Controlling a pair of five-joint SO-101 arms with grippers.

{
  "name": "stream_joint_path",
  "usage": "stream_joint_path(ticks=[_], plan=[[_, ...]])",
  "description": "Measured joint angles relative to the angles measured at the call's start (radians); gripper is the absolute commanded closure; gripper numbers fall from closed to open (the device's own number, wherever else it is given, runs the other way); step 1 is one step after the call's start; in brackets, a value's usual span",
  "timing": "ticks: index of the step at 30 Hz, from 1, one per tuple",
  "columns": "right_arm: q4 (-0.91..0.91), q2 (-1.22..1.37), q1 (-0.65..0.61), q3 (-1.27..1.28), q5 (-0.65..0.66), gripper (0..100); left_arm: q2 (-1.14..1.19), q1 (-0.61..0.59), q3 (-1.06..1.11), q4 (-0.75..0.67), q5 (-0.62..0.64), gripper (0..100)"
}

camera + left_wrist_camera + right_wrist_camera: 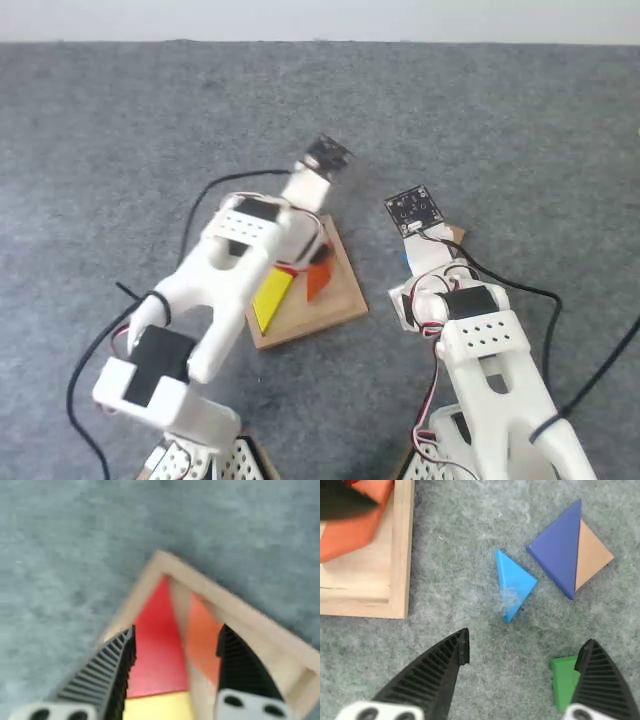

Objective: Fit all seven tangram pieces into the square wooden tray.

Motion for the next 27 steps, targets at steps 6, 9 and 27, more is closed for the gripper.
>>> stream_joint_path(ticks=[6, 9, 27], plan=[[0.029, 0.0, -0.133, 0.0, -0.002, 64.8, -0.135, -0.187, -0.015, 0.058, 0.235, 75], [0.035, 0.0, -0.275, -0.002, 0.026, 64.8, -0.308, -0.327, -0.002, 0.149, 0.385, 75], [-0.034, 0.384, -0.463, -0.219, 0.087, 64.8, -0.282, -0.514, 0.149, 0.084, 0.422, 75]])
